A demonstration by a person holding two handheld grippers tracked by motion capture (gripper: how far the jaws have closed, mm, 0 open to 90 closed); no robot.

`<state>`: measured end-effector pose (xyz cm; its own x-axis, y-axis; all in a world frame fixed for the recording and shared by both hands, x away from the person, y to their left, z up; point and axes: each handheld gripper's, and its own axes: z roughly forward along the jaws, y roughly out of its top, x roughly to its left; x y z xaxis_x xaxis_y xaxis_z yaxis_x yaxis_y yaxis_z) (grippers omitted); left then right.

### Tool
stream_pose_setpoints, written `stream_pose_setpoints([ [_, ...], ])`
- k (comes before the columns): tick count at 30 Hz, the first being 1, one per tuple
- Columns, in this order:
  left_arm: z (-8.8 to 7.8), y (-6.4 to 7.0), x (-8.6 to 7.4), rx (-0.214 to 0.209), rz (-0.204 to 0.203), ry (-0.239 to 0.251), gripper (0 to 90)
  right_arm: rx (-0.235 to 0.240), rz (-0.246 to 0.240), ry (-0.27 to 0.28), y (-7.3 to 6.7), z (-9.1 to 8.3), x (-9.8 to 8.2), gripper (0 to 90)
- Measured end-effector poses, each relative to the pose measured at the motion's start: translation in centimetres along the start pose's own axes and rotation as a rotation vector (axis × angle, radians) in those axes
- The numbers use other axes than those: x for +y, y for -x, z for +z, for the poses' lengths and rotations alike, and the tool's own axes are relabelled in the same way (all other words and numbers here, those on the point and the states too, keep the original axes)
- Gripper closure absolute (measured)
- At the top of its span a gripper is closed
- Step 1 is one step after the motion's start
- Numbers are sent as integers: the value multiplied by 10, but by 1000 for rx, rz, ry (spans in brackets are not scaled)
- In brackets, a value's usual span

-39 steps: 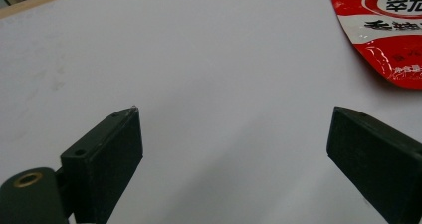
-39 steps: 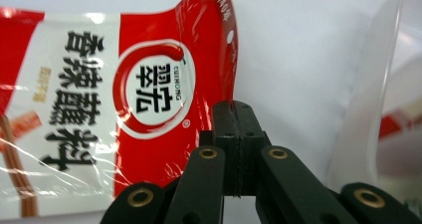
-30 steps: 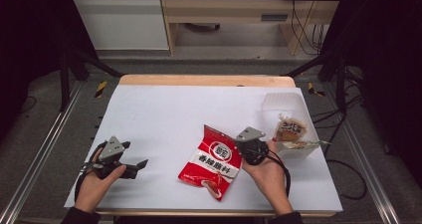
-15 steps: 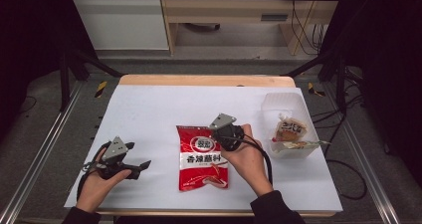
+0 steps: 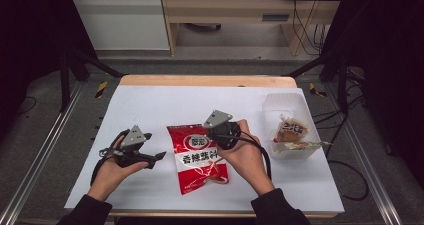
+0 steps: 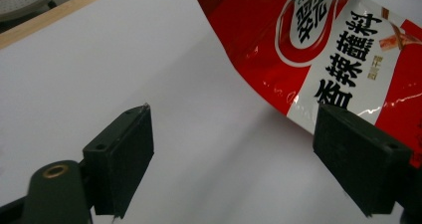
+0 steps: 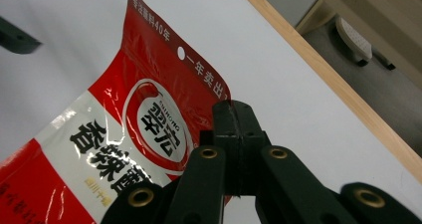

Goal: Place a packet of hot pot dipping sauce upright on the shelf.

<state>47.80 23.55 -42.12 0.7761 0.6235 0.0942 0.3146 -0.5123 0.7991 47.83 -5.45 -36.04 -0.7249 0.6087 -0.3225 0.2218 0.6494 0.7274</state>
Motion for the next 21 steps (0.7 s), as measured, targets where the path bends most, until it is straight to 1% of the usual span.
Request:
stream_pose_setpoints([
  [2,4,0,6,-8,15,-5,172,10,-8,14,-3,-5,-1,900],
  [7,12,-2,17,-22,22,1,203,28,-16,32,-10,-13,-3,900],
  [9,14,-2,20,-39,25,5,211,38,-17,40,-13,-17,-4,900],
  [10,15,-1,22,-55,16,11,216,40,-21,45,-13,-18,-5,900],
  [11,16,-1,23,-69,13,19,226,43,-24,49,-14,-20,-5,900],
  [12,16,-1,25,-72,16,24,244,47,-27,53,-15,-21,-6,900],
  [14,18,-1,28,-70,26,17,263,50,-29,57,-16,-24,-6,900],
  [19,25,0,34,-96,38,20,341,62,-28,72,-16,-30,-5,900],
  [21,27,1,37,-92,50,18,373,64,-27,77,-16,-31,-4,900],
])
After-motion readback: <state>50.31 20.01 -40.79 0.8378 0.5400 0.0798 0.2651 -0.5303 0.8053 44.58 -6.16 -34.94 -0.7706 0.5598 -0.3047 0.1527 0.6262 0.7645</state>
